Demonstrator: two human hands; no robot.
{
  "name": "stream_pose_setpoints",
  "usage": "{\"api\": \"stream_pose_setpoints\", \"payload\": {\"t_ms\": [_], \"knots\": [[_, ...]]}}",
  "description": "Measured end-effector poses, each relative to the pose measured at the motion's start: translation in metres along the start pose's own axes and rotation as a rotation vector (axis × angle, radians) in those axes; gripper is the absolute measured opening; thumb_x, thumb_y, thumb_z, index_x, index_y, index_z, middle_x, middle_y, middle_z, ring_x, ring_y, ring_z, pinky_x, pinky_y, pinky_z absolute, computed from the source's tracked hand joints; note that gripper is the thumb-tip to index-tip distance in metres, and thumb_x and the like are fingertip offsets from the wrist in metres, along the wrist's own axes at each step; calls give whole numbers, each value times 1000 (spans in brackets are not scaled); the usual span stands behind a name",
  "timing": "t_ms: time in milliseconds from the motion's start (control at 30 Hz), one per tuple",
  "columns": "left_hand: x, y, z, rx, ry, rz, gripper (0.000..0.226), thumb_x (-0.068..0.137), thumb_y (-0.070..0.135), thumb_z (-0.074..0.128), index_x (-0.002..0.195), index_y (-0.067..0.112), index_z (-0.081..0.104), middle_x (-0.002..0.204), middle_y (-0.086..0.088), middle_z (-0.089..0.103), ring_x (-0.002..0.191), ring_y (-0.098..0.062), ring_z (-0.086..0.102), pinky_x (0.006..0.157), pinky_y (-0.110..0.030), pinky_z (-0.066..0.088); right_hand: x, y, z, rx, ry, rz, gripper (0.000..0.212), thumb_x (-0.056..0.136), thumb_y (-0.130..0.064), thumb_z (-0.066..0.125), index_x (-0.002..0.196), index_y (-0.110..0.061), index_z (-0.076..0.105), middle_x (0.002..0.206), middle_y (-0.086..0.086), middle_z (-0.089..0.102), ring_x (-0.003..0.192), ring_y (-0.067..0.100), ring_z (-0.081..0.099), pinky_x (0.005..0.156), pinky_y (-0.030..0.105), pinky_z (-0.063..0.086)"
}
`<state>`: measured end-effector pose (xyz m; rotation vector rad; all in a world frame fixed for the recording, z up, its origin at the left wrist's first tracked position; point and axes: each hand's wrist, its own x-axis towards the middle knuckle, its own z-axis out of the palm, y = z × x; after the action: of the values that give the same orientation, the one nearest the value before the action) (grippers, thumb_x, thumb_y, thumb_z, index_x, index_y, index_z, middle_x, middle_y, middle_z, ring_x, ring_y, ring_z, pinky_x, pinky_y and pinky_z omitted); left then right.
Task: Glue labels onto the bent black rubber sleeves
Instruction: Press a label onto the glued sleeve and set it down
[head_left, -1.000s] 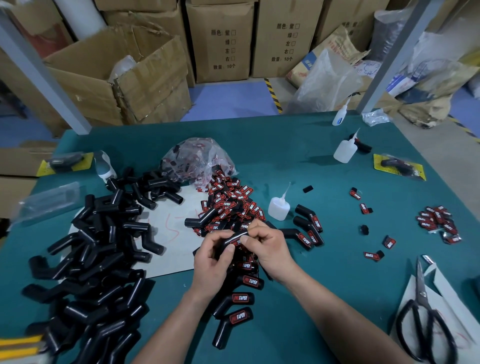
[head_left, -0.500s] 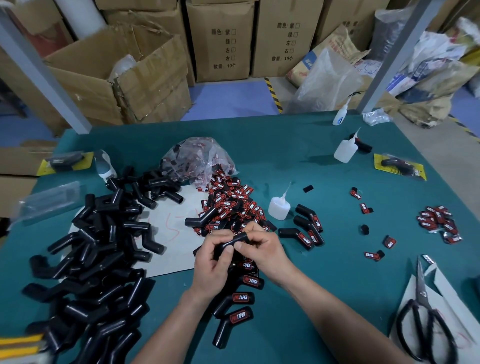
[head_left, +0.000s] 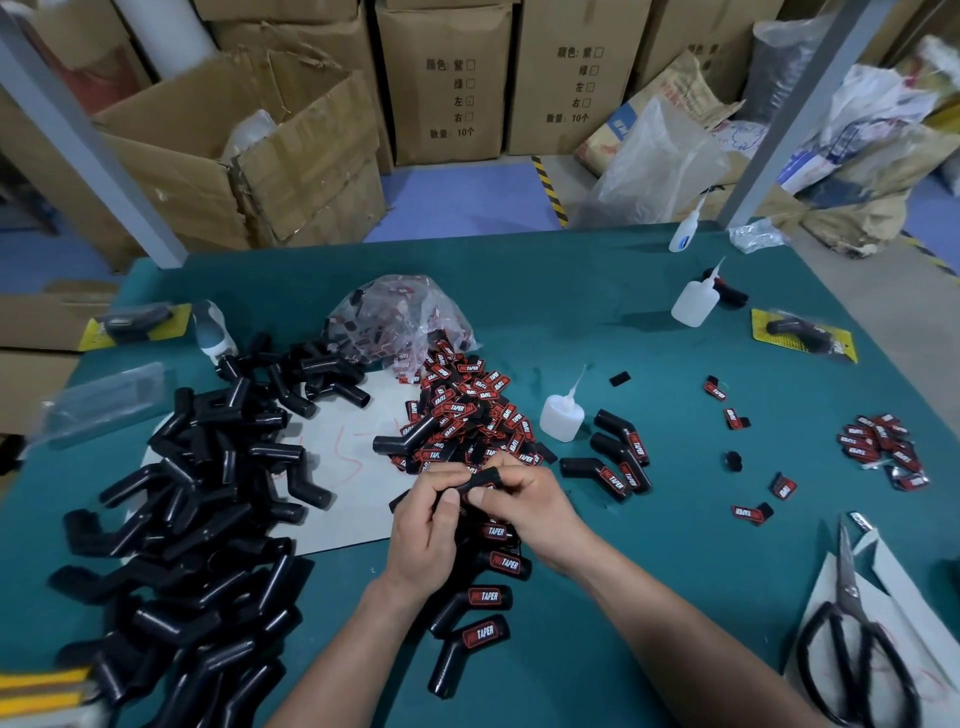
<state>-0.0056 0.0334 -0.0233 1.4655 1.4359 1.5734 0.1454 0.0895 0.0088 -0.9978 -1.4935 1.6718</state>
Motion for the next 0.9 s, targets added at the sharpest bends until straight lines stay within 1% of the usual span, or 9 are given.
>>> {"api": "stream_pose_setpoints", "payload": {"t_ms": [67, 133, 233, 300, 433, 567, 667, 800, 900], "knots": [[3, 3, -1, -10, 37, -23, 33, 102, 22, 43, 114, 46, 63, 115, 15, 67, 108, -15, 66, 94, -28, 51, 3, -2, -4, 25, -1, 14, 36, 82, -32, 76, 72, 2, 69, 77, 2, 53, 69, 14, 49, 69, 33, 41], [3, 5, -1, -48, 55, -35, 32, 101, 21, 44, 112, 43, 64, 113, 14, 68, 107, -15, 66, 94, -25, 50, 4, -4, -7, 52, 22, -5, 42, 82, -30, 79, 76, 10, 66, 75, 5, 54, 63, 17, 50, 64, 30, 43], [1, 4, 0, -134, 49, -52, 24, 98, 21, 48, 108, 33, 66, 110, 12, 69, 103, -15, 66, 91, -25, 51, 1, -6, -6, 14, 35, -37, 24, 83, -26, 78, 66, -12, 69, 71, -5, 53, 62, 14, 47, 62, 26, 40], [1, 6, 2, -161, 45, -75, 18, 96, 22, 54, 106, 31, 66, 108, 10, 69, 101, -16, 67, 89, -25, 52, 0, -6, -4, -19, 55, -55, 26, 82, -25, 78, 59, -24, 65, 68, -10, 49, 64, 10, 43, 63, 25, 36], [1, 10, 5, -153, 89, -98, 20, 93, 24, 59, 102, 40, 68, 105, 10, 70, 99, -12, 67, 86, -23, 53, -1, -8, -4, 68, 52, -15, 24, 80, -23, 77, 59, -18, 67, 68, -3, 48, 64, 14, 41, 63, 30, 35], [0, 10, 3, -155, 125, -184, 18, 91, 30, 60, 98, 43, 69, 107, 7, 71, 94, -14, 66, 79, -37, 54, -1, -10, -5, 56, 17, -8, 27, 88, -19, 69, 61, -18, 68, 70, -1, 52, 61, 13, 45, 61, 25, 39], [1, 12, 5, -166, 116, -207, 16, 90, 33, 60, 98, 44, 70, 105, 7, 71, 83, -10, 63, 75, -30, 52, -1, -11, -4, -22, 62, -31, 37, 93, -9, 66, 61, -28, 68, 70, -6, 51, 62, 8, 44, 62, 24, 37], [4, 13, 7, -268, 103, -331, 14, 96, 29, 62, 100, 36, 73, 87, 11, 68, 68, -7, 57, 62, -23, 50, 0, -14, -10, -144, 51, -47, 16, 92, -9, 72, 77, -12, 75, 74, -4, 50, 67, 6, 45, 66, 22, 40], [4, 12, 8, -297, 58, -340, 15, 96, 34, 61, 104, 33, 74, 82, 5, 66, 63, -12, 56, 59, -23, 48, 0, -11, -9, -150, 115, -54, 25, 89, -7, 75, 67, -15, 68, 65, -3, 43, 61, 11, 38, 61, 26, 37]]}}
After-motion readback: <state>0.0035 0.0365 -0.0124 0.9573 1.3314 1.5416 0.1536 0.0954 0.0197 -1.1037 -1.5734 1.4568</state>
